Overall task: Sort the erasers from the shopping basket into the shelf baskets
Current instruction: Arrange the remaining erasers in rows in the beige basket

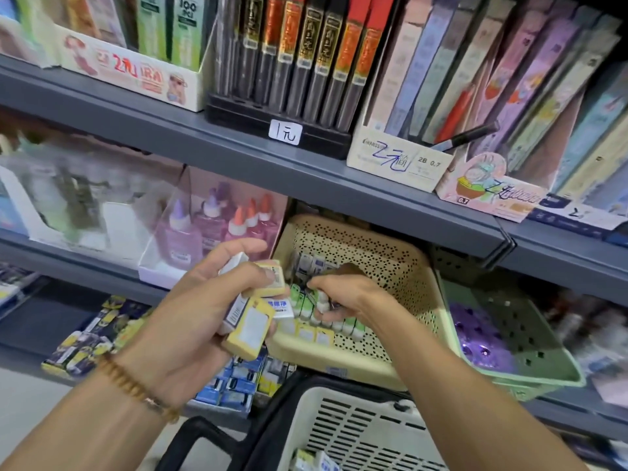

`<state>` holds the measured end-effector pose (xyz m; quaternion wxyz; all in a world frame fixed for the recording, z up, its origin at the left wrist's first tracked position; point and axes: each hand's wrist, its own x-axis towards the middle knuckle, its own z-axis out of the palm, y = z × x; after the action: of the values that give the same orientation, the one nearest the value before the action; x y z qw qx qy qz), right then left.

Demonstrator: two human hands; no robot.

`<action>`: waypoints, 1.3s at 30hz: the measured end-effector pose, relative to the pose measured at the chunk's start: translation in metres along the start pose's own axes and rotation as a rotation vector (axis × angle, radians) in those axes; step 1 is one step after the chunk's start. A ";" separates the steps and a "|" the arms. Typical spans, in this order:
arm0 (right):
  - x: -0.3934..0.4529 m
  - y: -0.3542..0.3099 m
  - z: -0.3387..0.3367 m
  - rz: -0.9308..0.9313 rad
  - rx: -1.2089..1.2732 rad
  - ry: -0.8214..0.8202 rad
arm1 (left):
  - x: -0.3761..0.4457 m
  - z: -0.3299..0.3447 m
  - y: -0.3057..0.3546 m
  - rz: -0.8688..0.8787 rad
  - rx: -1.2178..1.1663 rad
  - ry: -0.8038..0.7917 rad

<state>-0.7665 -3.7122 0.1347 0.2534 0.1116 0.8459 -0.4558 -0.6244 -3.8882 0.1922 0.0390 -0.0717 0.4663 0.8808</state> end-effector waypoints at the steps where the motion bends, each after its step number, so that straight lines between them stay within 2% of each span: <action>1: -0.001 -0.001 0.000 -0.002 -0.033 0.011 | 0.000 0.000 0.000 0.003 -0.003 0.002; 8: -0.014 -0.002 -0.009 0.010 -0.249 0.027 | 0.001 0.000 0.001 -0.002 -0.034 -0.001; 12: -0.014 0.009 -0.022 -0.009 -0.247 0.036 | 0.002 0.003 -0.001 -0.008 -0.052 0.000; 16: -0.017 0.018 -0.031 0.051 -0.227 -0.034 | 0.003 0.004 -0.002 -0.003 -0.060 0.005; 22: -0.015 0.022 -0.035 0.003 -0.384 0.008 | 0.003 0.005 -0.002 -0.005 -0.060 0.014; 25: -0.015 0.022 -0.032 -0.042 -0.356 0.029 | 0.003 0.005 -0.001 -0.002 -0.065 0.016; 30: -0.018 0.010 -0.016 -0.099 -0.392 -0.035 | 0.002 0.007 0.000 -0.003 -0.062 0.028; 34: -0.019 -0.002 -0.007 -0.068 -0.475 -0.054 | 0.002 0.006 0.000 -0.007 -0.065 0.041; 39: -0.020 -0.006 -0.001 -0.036 -0.576 -0.004 | 0.001 0.003 0.002 -0.006 -0.073 0.038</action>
<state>-0.7524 -3.7140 0.1494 0.2681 0.0189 0.9419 -0.2014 -0.6263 -3.8868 0.1956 0.0302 -0.0913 0.4342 0.8957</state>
